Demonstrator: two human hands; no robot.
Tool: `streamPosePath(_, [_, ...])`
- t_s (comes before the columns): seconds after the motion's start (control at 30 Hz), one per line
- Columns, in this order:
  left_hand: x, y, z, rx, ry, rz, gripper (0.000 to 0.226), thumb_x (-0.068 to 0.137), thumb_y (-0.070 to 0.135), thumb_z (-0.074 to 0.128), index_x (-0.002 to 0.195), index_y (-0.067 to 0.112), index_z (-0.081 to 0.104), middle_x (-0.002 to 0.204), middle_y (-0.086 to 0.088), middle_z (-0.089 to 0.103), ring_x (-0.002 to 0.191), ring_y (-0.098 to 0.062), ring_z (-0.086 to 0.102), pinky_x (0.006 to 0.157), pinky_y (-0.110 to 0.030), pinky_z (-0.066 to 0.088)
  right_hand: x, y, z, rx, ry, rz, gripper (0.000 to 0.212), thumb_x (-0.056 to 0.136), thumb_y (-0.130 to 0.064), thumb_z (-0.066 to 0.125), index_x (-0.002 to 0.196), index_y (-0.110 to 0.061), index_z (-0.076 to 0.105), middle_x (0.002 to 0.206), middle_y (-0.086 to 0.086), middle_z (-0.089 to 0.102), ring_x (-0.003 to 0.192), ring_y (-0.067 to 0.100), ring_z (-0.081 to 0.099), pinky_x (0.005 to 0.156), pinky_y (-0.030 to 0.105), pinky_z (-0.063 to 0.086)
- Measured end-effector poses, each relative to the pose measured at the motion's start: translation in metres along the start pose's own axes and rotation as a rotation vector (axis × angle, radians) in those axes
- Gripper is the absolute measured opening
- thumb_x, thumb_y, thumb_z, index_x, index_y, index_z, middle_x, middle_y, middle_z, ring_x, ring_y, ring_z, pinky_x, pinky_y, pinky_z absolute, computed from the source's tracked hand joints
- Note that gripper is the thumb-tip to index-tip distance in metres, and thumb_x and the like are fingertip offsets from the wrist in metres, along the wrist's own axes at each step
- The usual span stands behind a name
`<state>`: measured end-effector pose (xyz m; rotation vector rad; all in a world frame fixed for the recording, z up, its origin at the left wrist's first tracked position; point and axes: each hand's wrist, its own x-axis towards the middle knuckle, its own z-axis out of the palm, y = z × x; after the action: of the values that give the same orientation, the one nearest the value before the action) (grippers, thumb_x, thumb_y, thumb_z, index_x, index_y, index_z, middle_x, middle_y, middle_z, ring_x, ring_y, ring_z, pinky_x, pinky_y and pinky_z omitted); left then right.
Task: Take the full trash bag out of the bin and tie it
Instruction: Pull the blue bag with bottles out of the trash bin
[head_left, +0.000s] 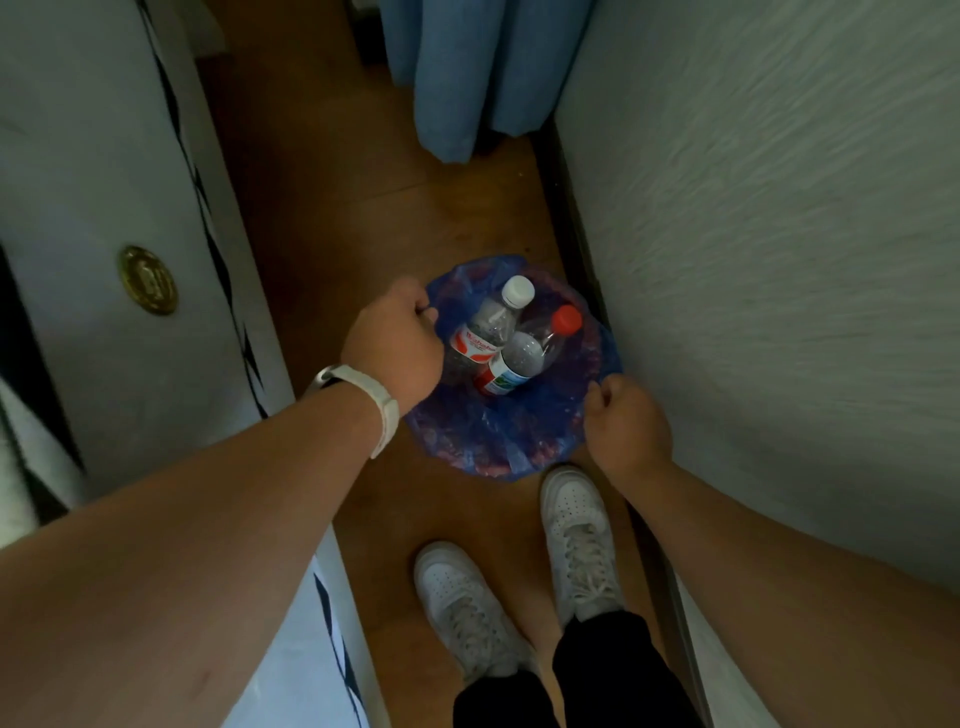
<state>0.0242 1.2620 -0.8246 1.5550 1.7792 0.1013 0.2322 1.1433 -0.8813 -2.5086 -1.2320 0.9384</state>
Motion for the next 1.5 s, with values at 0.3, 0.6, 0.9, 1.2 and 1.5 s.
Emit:
streamPosePath(0.3, [0.002, 0.003, -0.019, -0.084, -0.107, -0.183, 0.010, 0.096, 0.017, 0.048, 0.090, 0.012, 0.055, 0.110, -0.013, 0.052, 0.087, -0.024, 0.054, 0.076, -0.035, 0.041, 0.002, -0.028, -0.010, 0.430, -0.137, 0.123, 0.026, 0.086, -0.015, 0.059, 0.063, -0.011, 0.048, 0.083, 0.007, 0.051, 0.068, 0.015, 0.050, 0.065, 0.032, 0.047])
streamPosePath(0.6, [0.007, -0.015, 0.000, -0.203, -0.072, -0.346, 0.006, 0.093, 0.012, 0.050, 0.098, 0.016, 0.050, 0.091, -0.002, 0.054, 0.075, -0.016, 0.052, 0.062, -0.030, 0.038, 0.013, -0.021, -0.006, 0.176, 0.063, 0.029, 0.027, 0.086, -0.006, 0.057, 0.067, -0.014, 0.040, 0.062, 0.002, 0.042, 0.055, 0.013, 0.038, 0.047, 0.025, 0.030])
streamPosePath(0.9, [0.011, -0.025, 0.020, -0.345, -0.156, -0.396, 0.015, 0.089, 0.023, 0.048, 0.100, 0.023, 0.058, 0.091, 0.001, 0.061, 0.083, -0.020, 0.059, 0.071, -0.037, 0.045, 0.016, 0.002, -0.003, 0.072, 0.131, -0.010, 0.008, 0.088, -0.011, 0.063, 0.093, -0.009, 0.057, 0.091, 0.010, 0.061, 0.078, 0.022, 0.057, 0.066, 0.031, 0.042])
streamPosePath(1.2, [0.006, -0.046, 0.041, -0.449, -0.454, -0.665, 0.044, 0.090, 0.058, 0.039, 0.114, 0.028, 0.060, 0.113, -0.003, 0.063, 0.107, -0.027, 0.057, 0.094, -0.046, 0.043, -0.003, 0.016, -0.002, 0.447, 0.160, 0.386, 0.030, 0.077, -0.018, 0.072, 0.102, -0.010, 0.057, 0.097, 0.004, 0.066, 0.082, 0.018, 0.063, 0.072, 0.032, 0.051])
streamPosePath(1.5, [0.014, -0.037, 0.049, -0.750, -0.402, -0.538, 0.029, 0.094, 0.040, 0.043, 0.094, 0.024, 0.067, 0.103, -0.005, 0.071, 0.101, -0.028, 0.065, 0.091, -0.046, 0.051, -0.012, 0.030, -0.003, 0.443, 0.077, 0.396, 0.019, 0.084, -0.019, 0.068, 0.070, -0.015, 0.056, 0.069, 0.002, 0.062, 0.066, 0.020, 0.061, 0.063, 0.035, 0.051])
